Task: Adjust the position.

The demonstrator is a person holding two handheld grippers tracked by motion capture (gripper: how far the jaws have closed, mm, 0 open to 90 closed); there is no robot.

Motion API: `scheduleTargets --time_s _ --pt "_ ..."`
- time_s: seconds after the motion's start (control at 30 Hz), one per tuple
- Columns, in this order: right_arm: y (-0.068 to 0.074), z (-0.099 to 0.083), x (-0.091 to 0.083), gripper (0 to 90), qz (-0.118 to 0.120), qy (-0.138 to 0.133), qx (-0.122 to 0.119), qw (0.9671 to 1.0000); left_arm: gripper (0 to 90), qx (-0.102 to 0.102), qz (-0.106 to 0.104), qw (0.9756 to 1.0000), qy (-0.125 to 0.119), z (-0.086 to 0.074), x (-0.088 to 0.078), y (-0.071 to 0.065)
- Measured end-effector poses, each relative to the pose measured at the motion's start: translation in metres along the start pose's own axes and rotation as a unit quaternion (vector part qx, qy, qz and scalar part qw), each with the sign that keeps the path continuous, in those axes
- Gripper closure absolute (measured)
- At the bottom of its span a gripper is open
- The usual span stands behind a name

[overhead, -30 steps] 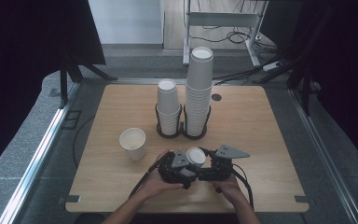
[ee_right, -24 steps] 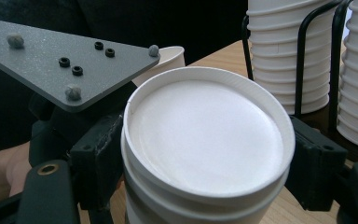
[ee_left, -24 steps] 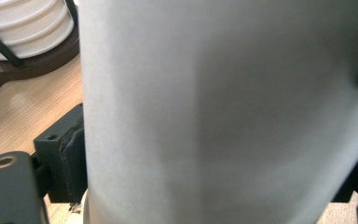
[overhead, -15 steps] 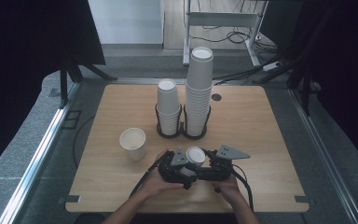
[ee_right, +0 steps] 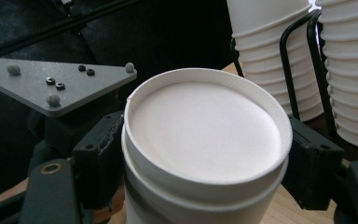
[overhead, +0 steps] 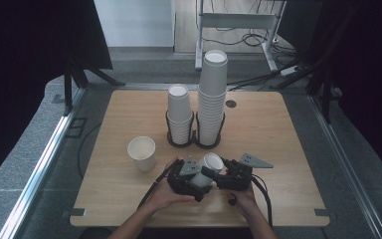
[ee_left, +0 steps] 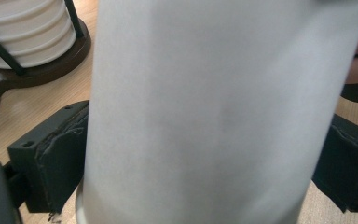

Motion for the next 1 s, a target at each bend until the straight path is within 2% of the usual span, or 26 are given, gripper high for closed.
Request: scheduleTargets --time_s 0.13,0.23,0.53,0.67,0.83,1.0 --pt "0.0013 0.0016 -0.0001 24.9 0.0 -0.011 0.005 0.9999 3.5 0.004 0.003 1.0 0.001 -0.0003 0.0004 -0.0003" --pt "0.0025 0.0019 0.0004 25.0 -0.001 -0.014 0.004 0.9999 7.2 0.006 0.008 0.9999 -0.003 0.0002 -0.0006 0.001" --pt "0.0031 -0.0022 0.0008 23.6 -0.001 0.001 -0.009 1.0 11.3 0.027 0.008 0.9996 0.008 -0.0033 -0.0001 0.0008" --pt "0.0014 -0.0031 0.0008 21.3 -0.002 0.006 -0.001 1.0 12.1 0.03 0.003 0.9995 0.011 -0.0046 -0.0007 0.001" --pt "-0.0009 -0.004 0.0002 14.0 -0.011 0.022 -0.013 0.9996 12.4 0.04 0.004 0.999 0.017 -0.0063 -0.0008 0.0009" --pt "-0.0016 0.0025 -0.0073 13.3 -0.014 0.031 -0.034 0.9989 12.4 0.049 0.018 0.9984 0.02 -0.0056 -0.0051 0.0065"
Point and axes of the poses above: each handheld gripper's, and its own axes: x roughly forward along the jaws, z roughly out of its top, y roughly to its left, the point moved 10 cm from there along x, roughly forward along the jaws, and after that the axes turned 1 degree about y, right-handed, at the moved point
